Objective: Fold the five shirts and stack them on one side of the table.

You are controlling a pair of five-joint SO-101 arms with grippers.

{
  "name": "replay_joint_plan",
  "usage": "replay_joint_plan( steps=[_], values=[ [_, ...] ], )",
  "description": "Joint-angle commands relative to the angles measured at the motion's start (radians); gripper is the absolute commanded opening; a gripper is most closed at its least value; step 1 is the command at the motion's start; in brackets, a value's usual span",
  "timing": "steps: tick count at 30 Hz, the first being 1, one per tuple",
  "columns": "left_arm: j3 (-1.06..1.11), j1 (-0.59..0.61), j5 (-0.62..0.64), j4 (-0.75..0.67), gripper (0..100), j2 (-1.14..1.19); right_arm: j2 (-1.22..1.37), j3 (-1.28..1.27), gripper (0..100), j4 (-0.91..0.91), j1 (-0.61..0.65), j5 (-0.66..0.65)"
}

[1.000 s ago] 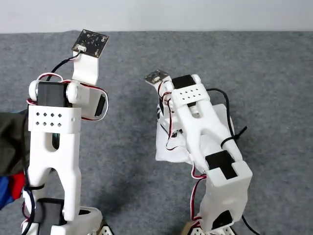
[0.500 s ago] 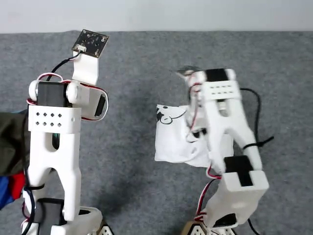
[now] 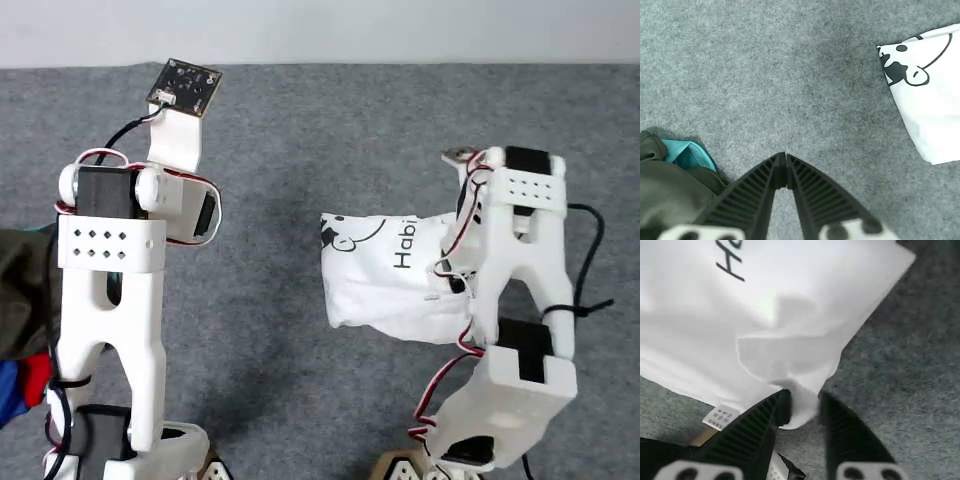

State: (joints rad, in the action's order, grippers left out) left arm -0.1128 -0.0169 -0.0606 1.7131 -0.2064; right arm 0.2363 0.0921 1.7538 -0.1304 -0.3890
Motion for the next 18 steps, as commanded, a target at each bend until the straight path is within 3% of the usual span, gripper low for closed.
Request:
replay_joint_plan(
  steps=[1,13,18],
  values=[
    [-0.002,0.0,-0.008,-0.018,0,-0.026,-0.097,0.009,24.7,0.041,-0.004,-0.009],
    [-0.002,0.0,-0.04,-0.018,0,-0.026,-0.317,0.0,23.6,-0.038,0.165,-0.008],
    [0.007,0.006,-0.04,-0.018,0,-0.026,-0.24,-0.011,3.5,-0.148,0.17,-0.008]
  ],
)
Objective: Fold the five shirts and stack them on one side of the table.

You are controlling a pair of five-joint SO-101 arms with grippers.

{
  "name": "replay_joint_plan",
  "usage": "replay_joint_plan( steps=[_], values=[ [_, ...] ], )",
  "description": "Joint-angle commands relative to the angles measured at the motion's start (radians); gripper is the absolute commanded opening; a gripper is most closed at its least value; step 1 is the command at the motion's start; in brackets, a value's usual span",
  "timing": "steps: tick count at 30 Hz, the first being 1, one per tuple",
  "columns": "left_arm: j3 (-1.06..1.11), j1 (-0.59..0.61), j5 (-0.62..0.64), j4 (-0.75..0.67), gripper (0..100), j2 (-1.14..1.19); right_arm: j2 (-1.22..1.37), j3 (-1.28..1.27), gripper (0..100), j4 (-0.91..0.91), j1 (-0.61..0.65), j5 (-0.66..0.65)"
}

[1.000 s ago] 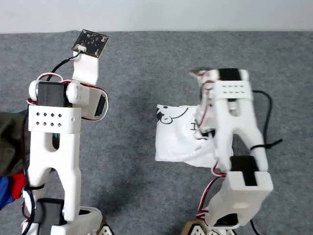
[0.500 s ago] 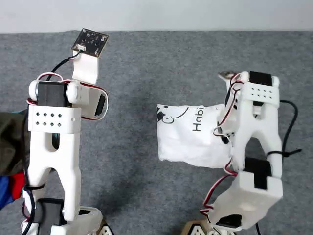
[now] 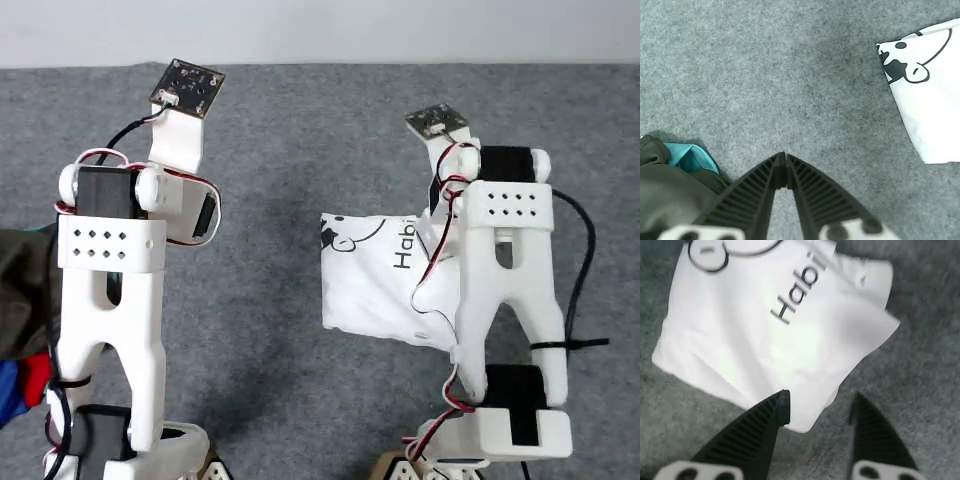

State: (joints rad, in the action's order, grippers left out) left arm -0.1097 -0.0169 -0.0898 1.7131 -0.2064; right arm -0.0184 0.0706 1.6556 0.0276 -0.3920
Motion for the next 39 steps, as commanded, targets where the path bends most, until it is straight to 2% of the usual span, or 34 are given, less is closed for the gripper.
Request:
replay_joint_plan(
  steps=[1,3,6,9,12,16,21,28,35,39],
  values=[
    [0.012,0.008,-0.011,-0.017,0,-0.026,0.027,0.011,0.0,-0.067,0.008,-0.003],
    [0.033,0.008,-0.011,-0.012,0,-0.031,0.042,0.011,3.2,-0.084,0.007,0.008],
    [0.065,0.012,-0.012,-0.011,0,-0.035,0.053,0.009,0.7,-0.122,0.008,0.066],
    [0.068,0.063,-0.012,-0.012,0,-0.035,0.076,0.011,2.8,-0.159,0.007,0.075],
    [0.067,0.132,-0.014,-0.017,0,-0.029,0.107,0.011,11.0,-0.165,0.005,0.08],
    [0.071,0.196,-0.083,-0.017,0,-0.026,0.137,0.017,21.3,-0.188,-0.039,0.087],
    [0.071,0.201,-0.103,-0.017,0,-0.025,0.183,0.021,21.2,-0.262,-0.097,0.112],
    [0.071,0.201,-0.1,-0.012,0,0.02,0.231,0.023,20.5,-0.292,-0.102,0.117],
    [0.071,0.199,-0.098,-0.011,0,0.058,0.3,0.023,5.8,-0.334,-0.101,0.117],
    [0.071,0.199,-0.098,-0.011,0,0.058,0.335,0.023,2.0,-0.343,-0.102,0.118]
  ],
)
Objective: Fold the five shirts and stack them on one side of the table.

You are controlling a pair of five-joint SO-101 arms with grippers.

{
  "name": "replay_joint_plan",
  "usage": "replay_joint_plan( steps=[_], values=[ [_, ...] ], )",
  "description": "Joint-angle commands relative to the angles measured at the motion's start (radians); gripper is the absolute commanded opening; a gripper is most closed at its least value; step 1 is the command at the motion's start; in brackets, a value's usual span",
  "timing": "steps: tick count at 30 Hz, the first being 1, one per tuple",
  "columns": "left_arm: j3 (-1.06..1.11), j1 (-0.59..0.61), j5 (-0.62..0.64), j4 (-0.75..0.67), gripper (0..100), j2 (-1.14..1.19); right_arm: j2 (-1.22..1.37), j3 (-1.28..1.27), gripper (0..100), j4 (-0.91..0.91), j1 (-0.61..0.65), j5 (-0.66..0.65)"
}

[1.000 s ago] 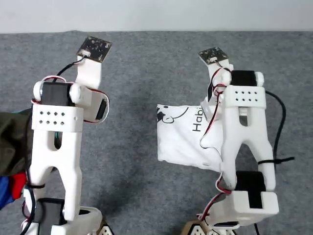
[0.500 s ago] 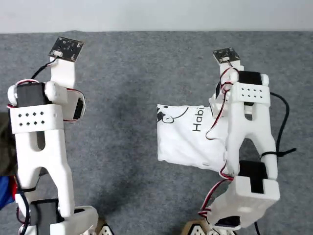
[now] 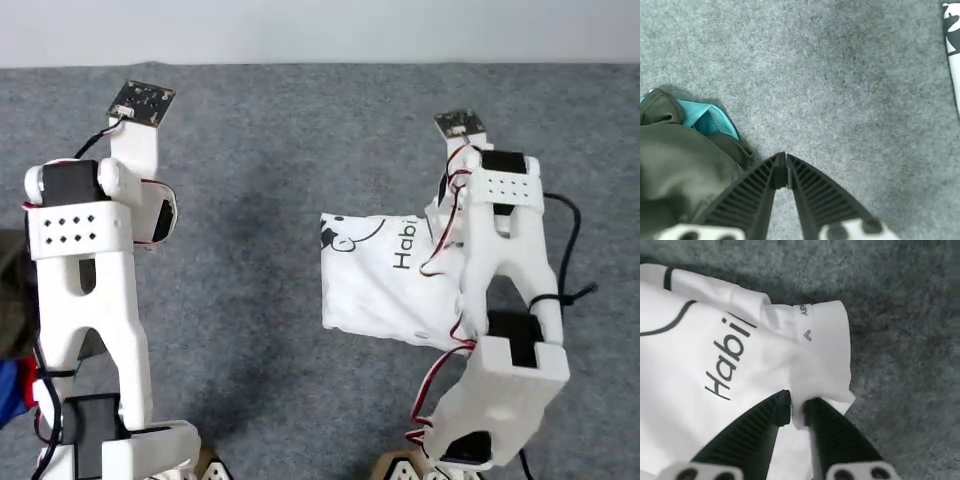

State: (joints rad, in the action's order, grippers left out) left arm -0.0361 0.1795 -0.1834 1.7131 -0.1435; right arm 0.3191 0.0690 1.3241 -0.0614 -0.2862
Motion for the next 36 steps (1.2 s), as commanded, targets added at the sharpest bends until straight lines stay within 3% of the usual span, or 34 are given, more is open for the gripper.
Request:
replay_joint_plan(
  steps=[1,14,23,26,32,36],
  values=[
    [-0.002,0.003,-0.005,-0.011,0,-0.005,0.004,0.025,2.0,-0.013,-0.013,0.012],
    [-0.004,0.002,-0.005,-0.011,0,-0.009,0.022,0.236,1.0,-0.047,-0.007,0.003],
    [-0.004,0.002,-0.005,-0.011,0,-0.008,0.213,0.373,1.6,-0.047,-0.015,-0.038],
    [-0.004,0.002,-0.005,-0.011,0,-0.008,0.216,0.425,4.8,0.008,-0.013,-0.034],
    [-0.004,0.0,-0.005,-0.011,0,-0.008,0.156,0.56,22.7,0.229,-0.005,-0.031],
    [-0.004,0.0,-0.008,-0.005,0,-0.012,0.107,0.582,20.3,0.34,0.019,-0.032]
  ],
)
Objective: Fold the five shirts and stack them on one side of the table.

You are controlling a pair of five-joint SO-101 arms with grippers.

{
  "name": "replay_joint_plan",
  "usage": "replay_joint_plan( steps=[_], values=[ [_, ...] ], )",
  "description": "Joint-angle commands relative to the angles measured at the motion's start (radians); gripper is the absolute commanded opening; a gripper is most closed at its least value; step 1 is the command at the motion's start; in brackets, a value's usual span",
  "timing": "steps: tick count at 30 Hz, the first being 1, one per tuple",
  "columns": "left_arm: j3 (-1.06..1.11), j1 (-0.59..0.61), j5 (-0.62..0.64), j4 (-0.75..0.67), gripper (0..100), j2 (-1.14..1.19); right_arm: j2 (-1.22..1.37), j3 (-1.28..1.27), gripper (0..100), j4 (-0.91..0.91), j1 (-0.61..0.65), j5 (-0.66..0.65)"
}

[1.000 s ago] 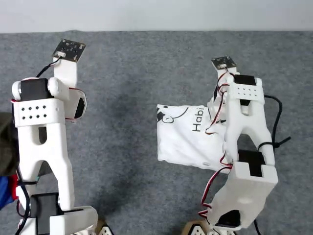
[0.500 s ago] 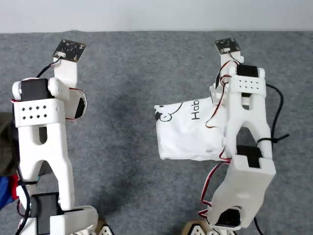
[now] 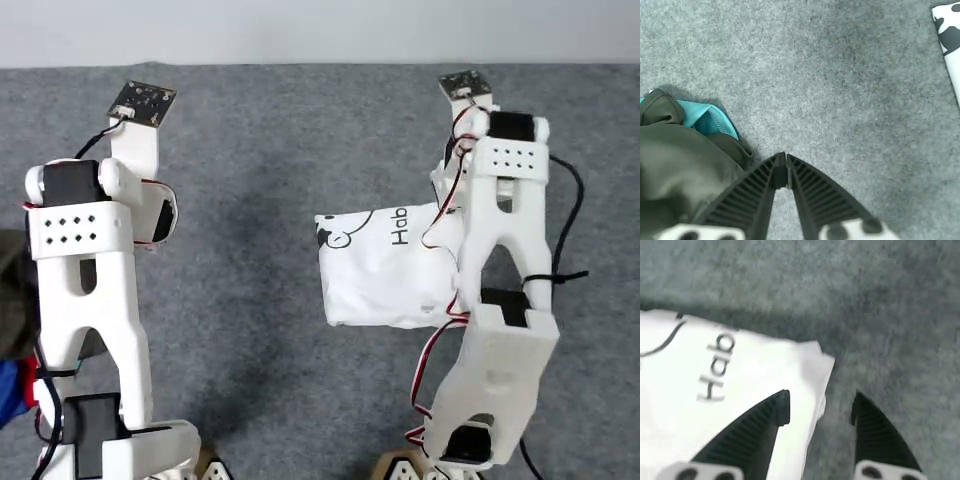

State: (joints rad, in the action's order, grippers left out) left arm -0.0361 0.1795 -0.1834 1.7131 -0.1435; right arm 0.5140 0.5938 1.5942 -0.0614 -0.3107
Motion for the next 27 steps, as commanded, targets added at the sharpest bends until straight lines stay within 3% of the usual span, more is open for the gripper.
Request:
replay_joint_plan(
  steps=[1,7,20,27],
  values=[
    [-0.005,0.0,-0.008,0.008,0,-0.012,-0.099,0.057,18.6,0.101,0.033,-0.008],
    [-0.005,0.04,-0.003,0.041,0,-0.035,-0.156,-0.028,0.2,0.203,0.134,-0.008],
    [0.064,0.239,-0.023,0.04,0,-0.23,-0.22,-0.348,1.0,0.108,0.452,0.063],
    [0.116,0.253,-0.064,0.04,0,-0.235,-0.127,-0.526,1.0,-0.111,0.476,0.066]
  ],
)
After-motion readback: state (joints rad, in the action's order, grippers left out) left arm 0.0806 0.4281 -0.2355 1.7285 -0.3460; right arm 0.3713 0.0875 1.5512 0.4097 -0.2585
